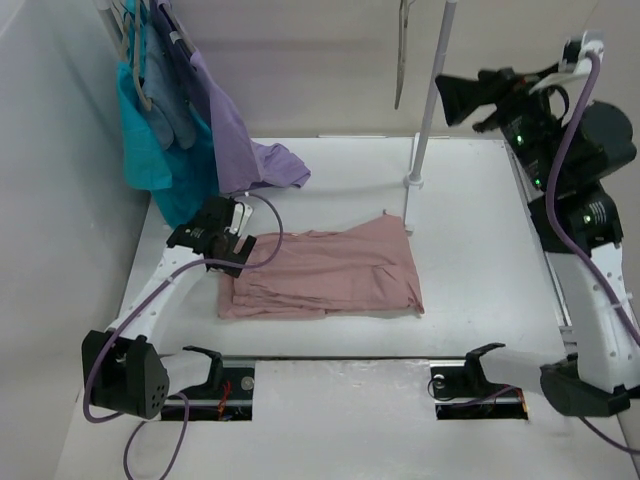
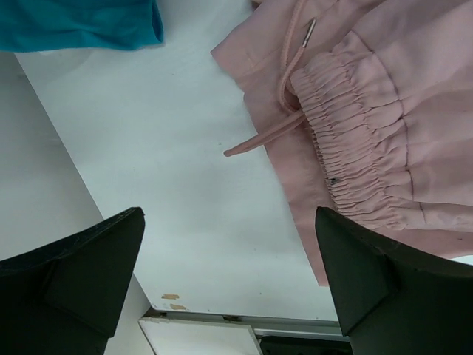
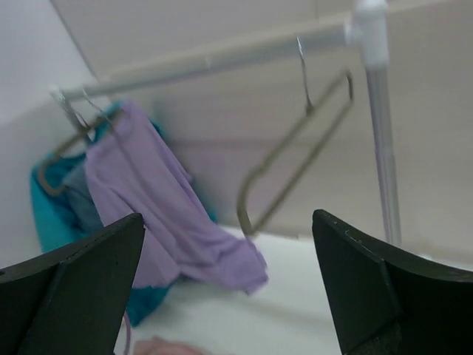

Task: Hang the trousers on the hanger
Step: Fold the trousers at the center of the board, then pick up the hanger from the clothesline.

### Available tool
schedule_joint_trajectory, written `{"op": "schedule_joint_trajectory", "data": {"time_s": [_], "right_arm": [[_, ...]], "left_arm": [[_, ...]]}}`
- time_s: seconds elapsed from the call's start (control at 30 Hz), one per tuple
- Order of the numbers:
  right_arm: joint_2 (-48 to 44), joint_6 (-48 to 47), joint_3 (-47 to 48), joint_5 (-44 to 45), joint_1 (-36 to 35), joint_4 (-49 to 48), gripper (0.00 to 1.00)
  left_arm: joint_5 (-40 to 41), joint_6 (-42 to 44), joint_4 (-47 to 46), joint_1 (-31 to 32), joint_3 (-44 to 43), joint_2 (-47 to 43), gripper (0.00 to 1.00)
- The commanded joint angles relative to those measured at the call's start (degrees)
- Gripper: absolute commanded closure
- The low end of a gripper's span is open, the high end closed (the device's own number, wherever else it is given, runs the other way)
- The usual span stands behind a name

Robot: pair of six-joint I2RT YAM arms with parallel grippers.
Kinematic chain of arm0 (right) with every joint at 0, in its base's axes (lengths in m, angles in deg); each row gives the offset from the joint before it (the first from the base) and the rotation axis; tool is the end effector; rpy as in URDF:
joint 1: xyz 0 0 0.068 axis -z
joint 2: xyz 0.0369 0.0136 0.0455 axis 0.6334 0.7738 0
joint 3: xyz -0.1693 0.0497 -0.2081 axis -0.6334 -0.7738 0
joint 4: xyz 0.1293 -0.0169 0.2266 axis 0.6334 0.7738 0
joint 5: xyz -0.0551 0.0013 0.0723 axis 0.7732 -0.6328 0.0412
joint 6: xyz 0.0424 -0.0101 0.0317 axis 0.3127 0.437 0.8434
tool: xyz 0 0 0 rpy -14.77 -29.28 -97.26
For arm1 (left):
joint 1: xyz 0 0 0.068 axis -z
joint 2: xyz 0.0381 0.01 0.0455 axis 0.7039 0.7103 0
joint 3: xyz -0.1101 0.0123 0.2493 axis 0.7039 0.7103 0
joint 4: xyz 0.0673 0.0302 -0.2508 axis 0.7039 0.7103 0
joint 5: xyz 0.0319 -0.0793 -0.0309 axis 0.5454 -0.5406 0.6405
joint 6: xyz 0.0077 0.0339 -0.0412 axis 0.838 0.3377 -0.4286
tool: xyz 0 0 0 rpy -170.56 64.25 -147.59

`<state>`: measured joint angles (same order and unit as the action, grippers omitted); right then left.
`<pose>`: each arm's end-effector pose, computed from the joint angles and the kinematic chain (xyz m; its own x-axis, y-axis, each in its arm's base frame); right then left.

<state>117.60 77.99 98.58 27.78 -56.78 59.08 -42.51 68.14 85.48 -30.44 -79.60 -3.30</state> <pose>0.1856 0.0615 0.5590 0.1164 0.3394 -0.9334 -0.4262 0.8659 0.2617 0.2315 -0.0503 0.2663 -0.6973 0.5005 -0.5131 0.3453 0.8618 0.3715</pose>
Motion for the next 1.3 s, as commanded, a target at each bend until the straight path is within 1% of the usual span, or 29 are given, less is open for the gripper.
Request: {"op": "schedule_joint_trajectory", "data": {"time_s": [0.0,0.03,0.07,0.13,0.17,0.2,0.23,0.27,0.3,0.33,0.37,0.47,0.63,0.67,0.73,0.77,0.83,0.87,0.9,0.93,0.97,1.0,1.03,1.07,1.1,1.17,1.27], "right_arm": [[9.98,-1.99,10.18,3.23,-3.08,-2.31,0.00],[12.35,-1.99,13.35,6.37,-4.05,-2.32,0.00],[17.08,-1.99,18.95,8.32,-5.62,-2.32,0.00],[21.93,-1.99,23.99,12.97,-6.78,-2.32,0.00],[24.39,-1.99,29.15,14.56,-7.74,-1.10,0.00],[29.12,-1.47,31.81,16.40,-8.36,-0.39,0.00],[31.34,-1.46,34.36,18.51,-9.15,0.31,0.00],[33.54,-1.46,36.73,22.71,-9.85,1.02,0.00],[37.39,-1.46,41.19,24.75,-10.38,2.59,0.00],[38.90,-1.46,43.07,26.42,-11.08,3.30,0.00],[40.14,-0.85,44.39,29.23,-11.09,3.31,0.00],[41.64,1.00,45.11,29.25,-11.71,2.44,0.04],[41.64,3.73,41.43,28.90,-11.18,1.91,0.10],[41.04,4.25,40.54,28.90,-11.18,1.90,0.10],[41.03,4.25,38.96,28.29,-11.18,1.20,0.15],[40.51,4.78,37.65,27.24,-10.48,0.50,0.28],[40.50,5.74,35.89,23.83,-9.60,-0.73,0.41],[40.50,6.62,35.18,22.85,-8.46,-0.73,0.51],[40.50,8.98,34.65,22.05,-7.84,-0.73,0.53],[41.02,10.57,34.65,21.44,-7.14,0.05,0.53],[41.03,12.32,34.65,19.34,-5.39,0.93,0.48],[41.64,13.99,34.12,17.76,-4.59,0.94,0.37],[41.12,16.71,32.81,15.91,-3.89,-0.46,0.35],[41.12,17.60,31.23,11.81,-3.36,-2.38,0.33],[40.16,18.22,28.35,9.59,-2.83,-7.28,0.29],[40.15,19.28,28.32,7.46,-2.30,-8.47,0.28],[40.77,19.28,30.68,4.22,-2.30,-10.31,0.26]], "left_arm": [[0.32,-1.19,0.57,-0.77,-1.65,0.02,0.00],[0.32,-1.19,0.56,-0.77,-1.65,0.02,0.00],[0.32,-1.19,0.56,-0.77,-1.65,0.02,0.00],[0.32,-1.19,0.04,-1.29,-1.65,-0.51,0.00],[0.32,-1.19,0.04,-1.30,-1.65,-0.51,0.00],[0.32,-1.19,0.04,-1.30,-1.65,-0.51,0.00],[0.32,-1.19,0.04,-1.30,-1.65,-0.51,0.00],[0.32,-1.19,-0.57,-1.30,-1.65,-0.51,0.00],[0.32,-1.19,-0.58,-1.30,-0.87,-0.51,0.00],[0.32,-1.19,-1.19,-1.30,0.01,-0.51,0.00],[0.32,-1.19,-1.19,-1.30,0.02,-0.51,0.00],[0.32,-1.19,-1.72,-1.30,1.34,-1.04,0.00],[0.32,-1.19,-2.25,-1.30,3.00,-2.18,0.00],[0.32,-1.19,-2.25,-1.30,3.01,-2.18,0.00],[0.32,-1.19,-2.25,-1.30,3.01,-2.18,0.00],[0.32,-1.19,-2.25,-1.30,3.01,-2.79,0.00],[0.32,-1.19,-2.25,-1.30,3.01,-2.80,0.00],[0.32,-1.19,-2.25,-1.30,3.01,-2.80,0.00],[0.32,-1.19,-2.25,-1.30,3.01,-2.80,0.00],[0.32,-1.19,-2.25,-1.30,3.01,-2.80,0.00],[0.32,-1.19,-2.25,-1.30,3.01,-2.80,0.00],[0.32,-1.19,-2.25,-1.30,3.01,-3.32,0.00],[0.32,-1.19,-2.25,-1.30,3.01,-3.32,0.00],[0.32,-1.19,-2.25,-1.30,3.01,-3.32,0.00],[0.32,-0.66,-2.25,-1.30,3.01,-3.85,0.00],[0.32,-0.66,-2.25,-1.30,3.53,-4.37,0.00],[0.32,-0.66,-2.78,-1.30,4.24,-4.38,0.00]]}}
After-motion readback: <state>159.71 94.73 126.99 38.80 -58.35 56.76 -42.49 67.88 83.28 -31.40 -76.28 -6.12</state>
